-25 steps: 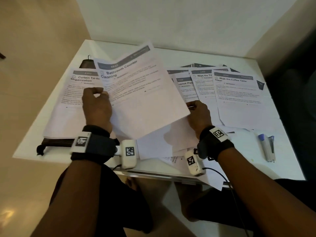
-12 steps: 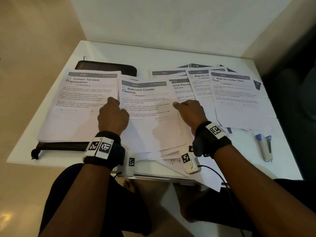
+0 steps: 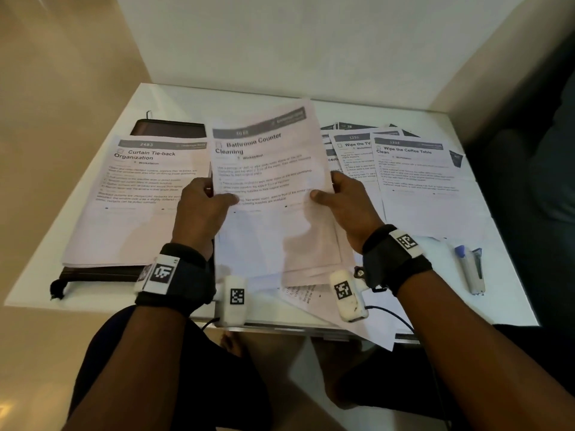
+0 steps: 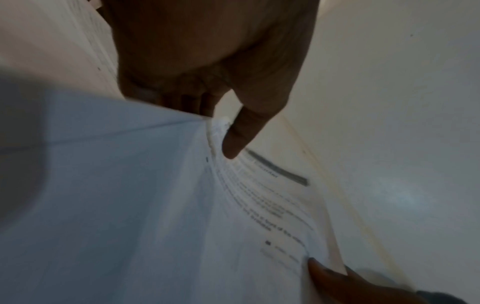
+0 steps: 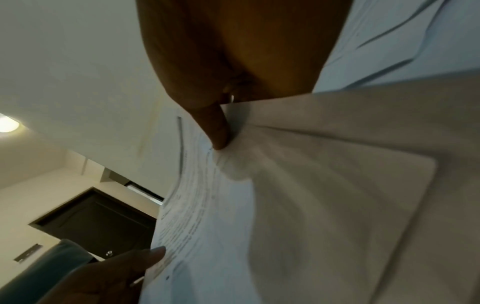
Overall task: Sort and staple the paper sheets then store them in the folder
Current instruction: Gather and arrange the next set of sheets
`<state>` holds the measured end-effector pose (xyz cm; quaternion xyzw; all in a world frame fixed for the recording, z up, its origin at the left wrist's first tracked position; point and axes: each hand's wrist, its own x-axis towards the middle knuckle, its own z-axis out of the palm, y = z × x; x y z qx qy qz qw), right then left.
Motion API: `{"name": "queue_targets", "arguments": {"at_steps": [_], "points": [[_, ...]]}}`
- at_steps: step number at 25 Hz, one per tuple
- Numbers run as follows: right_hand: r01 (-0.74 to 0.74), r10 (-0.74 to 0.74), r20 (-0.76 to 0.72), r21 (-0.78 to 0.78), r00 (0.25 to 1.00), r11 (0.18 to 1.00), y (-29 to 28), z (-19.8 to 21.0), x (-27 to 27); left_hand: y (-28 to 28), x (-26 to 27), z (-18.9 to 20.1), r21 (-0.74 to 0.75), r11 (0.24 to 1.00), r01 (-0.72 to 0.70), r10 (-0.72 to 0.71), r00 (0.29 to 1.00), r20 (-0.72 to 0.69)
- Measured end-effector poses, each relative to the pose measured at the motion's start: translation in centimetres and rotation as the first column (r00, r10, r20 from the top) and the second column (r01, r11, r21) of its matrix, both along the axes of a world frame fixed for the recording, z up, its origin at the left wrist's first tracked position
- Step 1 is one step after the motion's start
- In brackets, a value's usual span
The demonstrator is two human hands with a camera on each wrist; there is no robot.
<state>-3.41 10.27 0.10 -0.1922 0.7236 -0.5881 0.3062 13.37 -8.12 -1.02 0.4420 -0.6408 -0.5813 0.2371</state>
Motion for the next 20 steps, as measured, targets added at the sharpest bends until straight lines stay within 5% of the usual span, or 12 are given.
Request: {"name": "queue_targets", "arguments": {"at_steps": [5,7,12,20], "points": [[0.079,-0.099,-0.041,-0.338,0.994,0.938,2.9,4.4,-0.2,2.2,-0.6,3.4,-0.139,0.989,0.042,-0.096,0.909,-0.407],[0.092,-0.116,-0.047,-0.354,0.992,0.931,3.5,4.5,0.0,3.1,-0.9,3.7,-0.128,0.991,0.047,-0.104,0.870,-0.483],[0.100,-0.115,-0.076,-0.182,0.990,0.978,3.3,2.2,1.7,4.7,-1.6,2.6,-0.177,0.978,0.112,-0.166,0.929,-0.331],[0.115,-0.129,-0.114,-0.116,0.985,0.987,2.0,1.2,1.2,4.5,-2.0,1.8,-0.232,0.956,0.180,-0.229,0.952,-0.205]]}}
